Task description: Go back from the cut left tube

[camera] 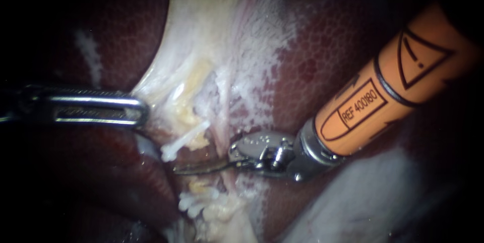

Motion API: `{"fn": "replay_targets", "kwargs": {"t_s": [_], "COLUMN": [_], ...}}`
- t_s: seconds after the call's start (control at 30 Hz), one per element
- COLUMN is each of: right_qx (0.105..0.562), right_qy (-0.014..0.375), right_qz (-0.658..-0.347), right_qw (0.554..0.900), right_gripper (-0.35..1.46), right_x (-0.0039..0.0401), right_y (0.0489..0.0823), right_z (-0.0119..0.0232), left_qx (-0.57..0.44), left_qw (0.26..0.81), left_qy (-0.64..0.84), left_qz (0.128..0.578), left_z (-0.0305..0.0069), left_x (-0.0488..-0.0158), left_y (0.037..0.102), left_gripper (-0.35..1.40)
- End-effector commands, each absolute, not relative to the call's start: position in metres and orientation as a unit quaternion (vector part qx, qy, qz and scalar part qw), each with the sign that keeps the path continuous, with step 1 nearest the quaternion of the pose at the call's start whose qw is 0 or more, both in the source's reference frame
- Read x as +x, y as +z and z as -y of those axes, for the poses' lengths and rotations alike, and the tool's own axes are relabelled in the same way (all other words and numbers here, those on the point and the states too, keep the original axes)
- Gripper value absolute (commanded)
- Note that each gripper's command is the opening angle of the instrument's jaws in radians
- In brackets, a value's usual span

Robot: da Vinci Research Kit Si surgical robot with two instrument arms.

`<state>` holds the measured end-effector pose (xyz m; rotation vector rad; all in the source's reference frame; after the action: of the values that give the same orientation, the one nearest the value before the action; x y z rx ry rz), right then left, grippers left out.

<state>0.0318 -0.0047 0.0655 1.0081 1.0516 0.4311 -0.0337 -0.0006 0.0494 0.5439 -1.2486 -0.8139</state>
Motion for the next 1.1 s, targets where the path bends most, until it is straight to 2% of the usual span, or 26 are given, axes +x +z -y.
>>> {"fn": "replay_targets", "kwargs": {"t_s": [0.03,0.37,0.5,0.57,0.67,0.9,1.1], "right_qx": [0.457,0.458,0.459,0.459,0.459,0.459,0.46], "right_qy": [0.195,0.195,0.197,0.198,0.198,0.198,0.198], "right_qz": [-0.477,-0.48,-0.489,-0.493,-0.494,-0.496,-0.496], "right_qw": [0.725,0.722,0.715,0.712,0.711,0.71,0.71], "right_gripper": [-0.35,-0.33,0.27,0.44,0.56,0.71,0.71], "right_x": [0.0318,0.0318,0.0319,0.0318,0.0318,0.0318,0.0316], "right_y": [0.0655,0.0655,0.0654,0.0654,0.0654,0.0654,0.0654], "right_z": [0.0046,0.0047,0.0047,0.0047,0.0047,0.0047,0.0047], "left_qx": [0.244,0.244,0.244,0.244,0.244,0.244,0.244], "left_qw": [0.702,0.702,0.702,0.702,0.702,0.702,0.702], "left_qy": [-0.366,-0.366,-0.365,-0.365,-0.365,-0.365,-0.365], "left_qz": [0.561,0.561,0.561,0.561,0.561,0.561,0.561], "left_z": [0.0006,0.0006,0.0007,0.0007,0.0007,0.0007,0.0007], "left_x": [-0.0337,-0.0337,-0.0337,-0.0337,-0.0337,-0.0337,-0.0337], "left_y": [0.0495,0.0495,0.0495,0.0495,0.0495,0.0495,0.0495], "left_gripper": [-0.35,-0.35,-0.35,-0.35,-0.35,-0.35,-0.35]}}
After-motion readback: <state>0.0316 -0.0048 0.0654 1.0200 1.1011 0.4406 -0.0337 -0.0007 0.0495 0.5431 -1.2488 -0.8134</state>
